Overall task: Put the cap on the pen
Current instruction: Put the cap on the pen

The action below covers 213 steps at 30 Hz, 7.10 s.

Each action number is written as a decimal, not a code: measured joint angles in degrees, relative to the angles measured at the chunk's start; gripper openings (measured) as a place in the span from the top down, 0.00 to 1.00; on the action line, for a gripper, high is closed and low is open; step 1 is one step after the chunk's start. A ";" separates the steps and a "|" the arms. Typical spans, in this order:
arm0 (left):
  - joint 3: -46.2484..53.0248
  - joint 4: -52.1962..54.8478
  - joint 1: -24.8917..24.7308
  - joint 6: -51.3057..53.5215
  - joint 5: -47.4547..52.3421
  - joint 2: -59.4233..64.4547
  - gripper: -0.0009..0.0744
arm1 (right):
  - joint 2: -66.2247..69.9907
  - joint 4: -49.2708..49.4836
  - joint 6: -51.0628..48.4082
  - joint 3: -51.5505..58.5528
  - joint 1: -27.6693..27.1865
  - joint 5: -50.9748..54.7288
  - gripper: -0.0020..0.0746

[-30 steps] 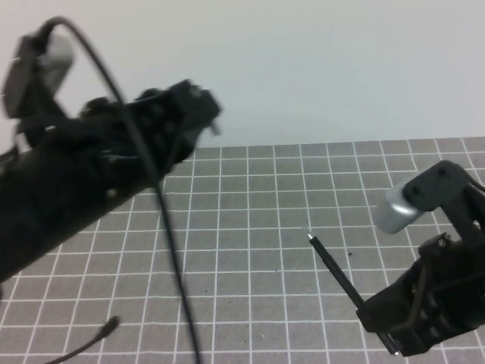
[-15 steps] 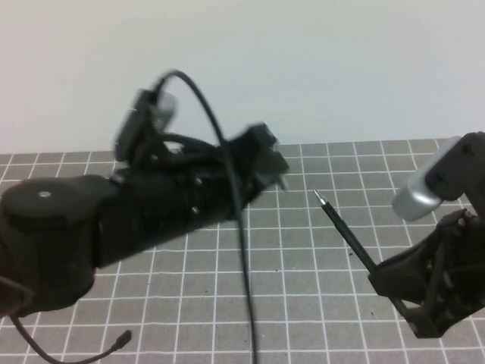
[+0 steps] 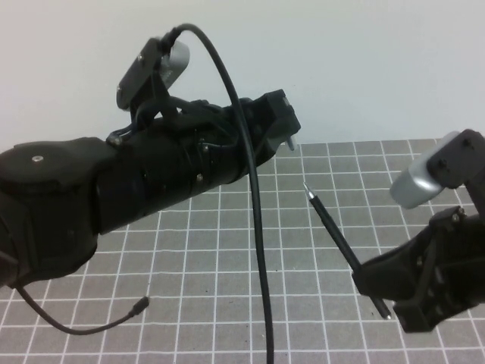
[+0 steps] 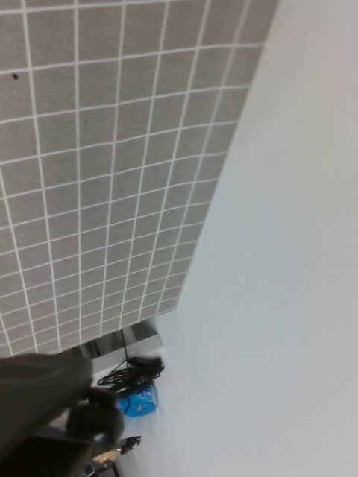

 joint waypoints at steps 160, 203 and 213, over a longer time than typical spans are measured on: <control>-0.63 -1.06 0.34 10.45 14.22 5.33 0.89 | 5.69 15.31 -6.29 -0.58 0.02 -13.48 0.90; -1.01 -1.67 -2.85 12.79 14.39 5.23 0.89 | 3.59 13.05 -7.08 -1.85 -3.83 -5.79 0.90; -0.11 0.60 -2.11 13.03 18.67 5.33 0.74 | 3.11 14.40 -7.76 -2.75 -4.07 -6.04 0.91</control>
